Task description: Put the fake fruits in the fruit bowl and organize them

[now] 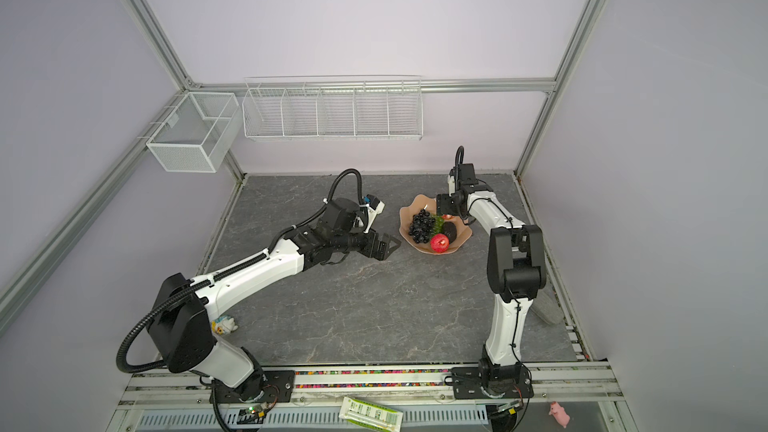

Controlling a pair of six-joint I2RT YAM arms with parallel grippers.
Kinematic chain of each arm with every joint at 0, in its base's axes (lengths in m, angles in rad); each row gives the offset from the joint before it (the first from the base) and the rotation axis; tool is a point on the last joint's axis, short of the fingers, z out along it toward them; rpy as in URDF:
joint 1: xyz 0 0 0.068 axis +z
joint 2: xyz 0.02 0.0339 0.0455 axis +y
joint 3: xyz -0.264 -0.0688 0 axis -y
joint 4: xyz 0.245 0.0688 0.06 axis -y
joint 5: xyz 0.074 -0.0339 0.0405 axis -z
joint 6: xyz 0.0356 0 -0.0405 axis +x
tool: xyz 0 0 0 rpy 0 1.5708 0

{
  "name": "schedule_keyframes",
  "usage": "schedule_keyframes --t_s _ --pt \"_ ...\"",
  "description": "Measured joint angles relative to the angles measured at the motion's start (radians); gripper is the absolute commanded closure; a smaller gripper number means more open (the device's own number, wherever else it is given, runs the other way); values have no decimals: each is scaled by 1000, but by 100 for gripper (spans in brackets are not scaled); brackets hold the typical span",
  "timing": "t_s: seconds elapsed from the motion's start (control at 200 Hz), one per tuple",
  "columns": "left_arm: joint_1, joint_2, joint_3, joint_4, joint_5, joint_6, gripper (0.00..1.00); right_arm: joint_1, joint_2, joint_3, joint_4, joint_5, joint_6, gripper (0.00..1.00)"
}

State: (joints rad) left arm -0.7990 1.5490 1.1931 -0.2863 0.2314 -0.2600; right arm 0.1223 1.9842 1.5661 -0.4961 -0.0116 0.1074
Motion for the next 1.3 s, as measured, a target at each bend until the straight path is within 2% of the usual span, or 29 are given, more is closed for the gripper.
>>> schedule_keyframes --t_s 0.115,0.12,0.13,0.135,0.145,0.16,0.28,0.42,0.555,0.63,0.735,0.825,0.93,1.055,1.195,1.255,1.3 --pt "8 -67 -53 -3 -21 8 1 0 -46 -23 9 -2 -2 19" --pt "9 -69 -54 -3 -24 8 1 0 -53 -27 10 -2 -1 17" --pt "11 -78 -58 -5 -31 9 1 0 -60 -31 10 -2 0 5" --pt "12 -83 -60 -5 -34 10 1 0 -68 -36 11 -2 0 4" --pt "13 -87 -62 -6 -39 10 1 0 -75 -41 13 -4 -1 10" --pt "16 -101 -67 -9 -53 11 1 0 -96 -54 13 -4 4 12" --pt "55 -209 -111 -27 -196 34 1 0 -293 -204 65 -15 22 12" --pt "132 -354 -226 -18 -481 55 1 0 -583 -454 133 5 73 12" --pt "229 -473 -450 71 -789 60 1 -4 -810 -710 212 95 91 12" --pt "273 -524 -637 212 -938 97 1 -6 -898 -832 252 168 85 12" --pt "309 -542 -903 478 -1056 175 1 -21 -988 -979 348 281 48 12" --pt "344 -522 -1027 617 -1102 214 1 -38 -1023 -1101 483 331 -1 12" --pt "425 -483 -1007 728 -1078 214 1 -44 -983 -1212 650 352 -32 12" --pt "520 -364 -964 946 -1032 209 1 -56 -825 -1267 869 351 -64 11" --pt "572 -118 -930 1188 -963 241 1 -61 -644 -1280 1180 309 -100 11" --pt "576 -37 -909 1228 -936 262 1 -65 -575 -1283 1285 300 -105 11" --pt "576 -31 -905 1228 -912 265 1 -70 -516 -1289 1377 291 -108 11"
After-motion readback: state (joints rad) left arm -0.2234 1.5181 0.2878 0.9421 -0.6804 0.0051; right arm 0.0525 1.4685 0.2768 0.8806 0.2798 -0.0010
